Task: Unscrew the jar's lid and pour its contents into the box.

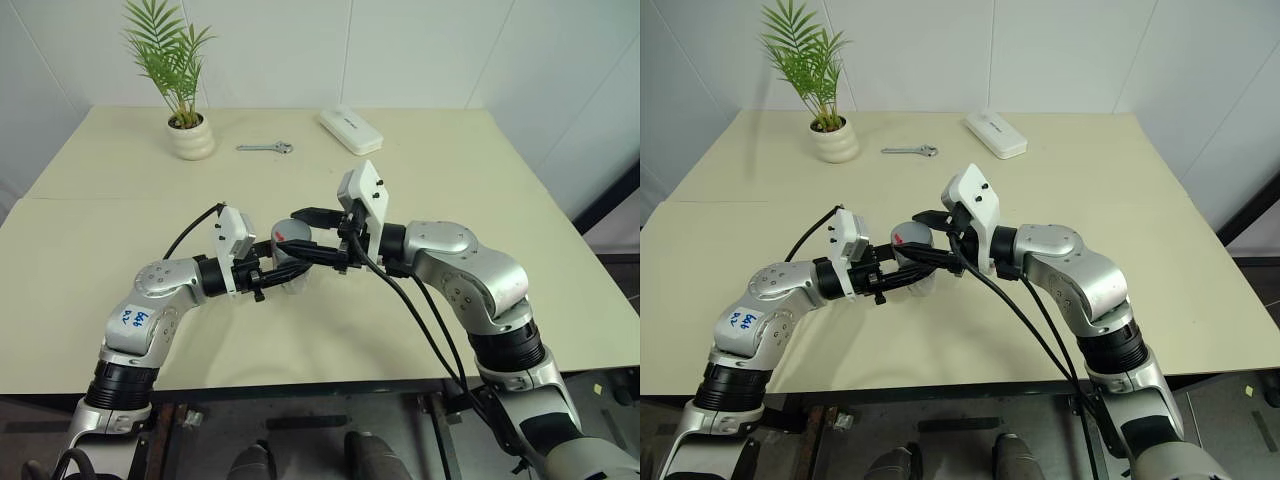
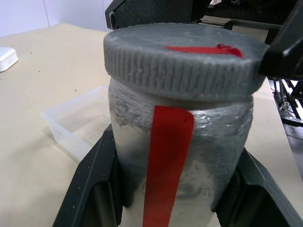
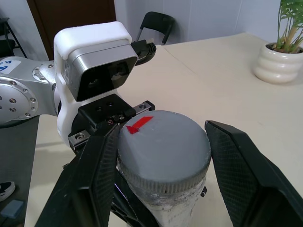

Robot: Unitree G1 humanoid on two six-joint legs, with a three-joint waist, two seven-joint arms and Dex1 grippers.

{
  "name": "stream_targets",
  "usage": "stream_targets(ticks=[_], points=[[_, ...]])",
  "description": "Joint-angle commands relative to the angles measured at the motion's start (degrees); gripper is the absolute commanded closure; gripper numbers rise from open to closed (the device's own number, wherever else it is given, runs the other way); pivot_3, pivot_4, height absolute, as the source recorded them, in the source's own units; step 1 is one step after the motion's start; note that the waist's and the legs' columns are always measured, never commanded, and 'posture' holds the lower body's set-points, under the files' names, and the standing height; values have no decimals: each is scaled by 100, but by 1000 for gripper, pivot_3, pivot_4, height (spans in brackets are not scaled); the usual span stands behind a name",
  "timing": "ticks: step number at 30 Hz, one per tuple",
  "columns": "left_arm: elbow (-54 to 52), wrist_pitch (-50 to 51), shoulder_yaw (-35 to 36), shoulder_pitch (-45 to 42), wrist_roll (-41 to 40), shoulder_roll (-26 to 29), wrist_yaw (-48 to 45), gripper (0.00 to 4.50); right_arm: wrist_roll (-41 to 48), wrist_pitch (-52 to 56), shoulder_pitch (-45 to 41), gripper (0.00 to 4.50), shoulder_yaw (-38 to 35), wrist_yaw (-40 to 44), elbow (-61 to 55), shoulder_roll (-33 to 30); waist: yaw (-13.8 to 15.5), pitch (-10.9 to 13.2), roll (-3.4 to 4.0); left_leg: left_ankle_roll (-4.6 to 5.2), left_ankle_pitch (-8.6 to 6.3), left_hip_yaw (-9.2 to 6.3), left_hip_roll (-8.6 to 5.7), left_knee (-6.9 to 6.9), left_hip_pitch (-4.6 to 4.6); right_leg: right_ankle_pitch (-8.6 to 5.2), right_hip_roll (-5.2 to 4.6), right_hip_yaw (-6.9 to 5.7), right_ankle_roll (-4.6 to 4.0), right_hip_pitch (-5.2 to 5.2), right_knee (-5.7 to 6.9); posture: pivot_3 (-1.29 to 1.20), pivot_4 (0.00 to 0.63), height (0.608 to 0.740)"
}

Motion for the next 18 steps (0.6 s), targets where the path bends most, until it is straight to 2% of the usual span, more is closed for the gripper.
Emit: stream_targets(ticks=[1,5,9,12,18], points=[[-223,-36,70,-122,-28,-38,18,2576,90,-116,16,1997,-60,134,-101,67,0,0,0,0,0,0,0,0,0,0,0,0,0,0,0,0,150,740],[-76,-107,53,-215,-87,-24,-225,2576,382,-161,107,1997,-119,578,-183,4,5,0,0,0,0,0,0,0,0,0,0,0,0,0,0,0,150,740],[175,-117,-23,-368,-595,35,-1489,2576,704,-326,16,1997,-152,1595,-94,-196,10,0,0,0,0,0,-1,2,-1,0,1,-1,0,2,-2,0,150,740],[506,-218,-230,-566,-445,144,-2112,2576,727,-371,-273,1997,-101,2136,138,-320,-16,1,1,0,0,0,0,3,3,0,3,-1,0,4,-1,0,150,740],[929,-387,-392,-885,-309,132,-2702,2576,494,-500,-560,1997,8,2792,526,-569,-4,1,2,1,1,-2,2,6,2,0,5,-1,0,3,1,0,150,740]])
